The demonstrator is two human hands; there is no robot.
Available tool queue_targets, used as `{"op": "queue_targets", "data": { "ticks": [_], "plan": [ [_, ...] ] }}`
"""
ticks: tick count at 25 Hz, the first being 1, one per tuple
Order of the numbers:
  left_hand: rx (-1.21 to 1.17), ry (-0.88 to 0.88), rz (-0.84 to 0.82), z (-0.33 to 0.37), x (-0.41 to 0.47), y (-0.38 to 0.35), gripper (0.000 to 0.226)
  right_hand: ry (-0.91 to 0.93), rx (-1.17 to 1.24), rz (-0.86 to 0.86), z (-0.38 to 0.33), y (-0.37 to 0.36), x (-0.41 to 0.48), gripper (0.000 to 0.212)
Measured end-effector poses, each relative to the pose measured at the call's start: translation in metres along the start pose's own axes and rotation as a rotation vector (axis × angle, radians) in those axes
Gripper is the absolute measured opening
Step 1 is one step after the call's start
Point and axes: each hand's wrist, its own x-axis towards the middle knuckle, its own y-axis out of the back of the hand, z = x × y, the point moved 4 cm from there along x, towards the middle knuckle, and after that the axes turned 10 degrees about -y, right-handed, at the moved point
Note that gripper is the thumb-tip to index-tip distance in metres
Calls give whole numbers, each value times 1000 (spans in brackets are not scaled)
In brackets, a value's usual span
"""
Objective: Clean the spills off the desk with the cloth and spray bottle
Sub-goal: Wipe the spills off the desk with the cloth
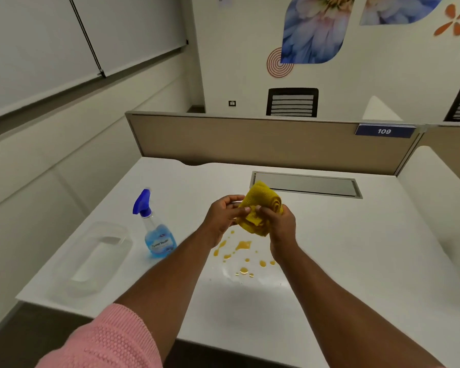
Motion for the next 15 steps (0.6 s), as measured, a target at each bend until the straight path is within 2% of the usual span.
{"op": "queue_targets", "data": {
  "ticks": [5,9,12,15],
  "plan": [
    [217,50,14,-51,-16,25,47,36,-183,92,41,-6,-5,40],
    [642,12,46,-94,-31,58,49,80,-337,144,76,-7,-11,38],
    [903,-16,-44,-127,-41,81,54,103,-462,135,108,-9,-13,36],
    [1144,-36,-151,-157,-44,97,61,100,-568,133,138,-11,-13,45]
  ]
}}
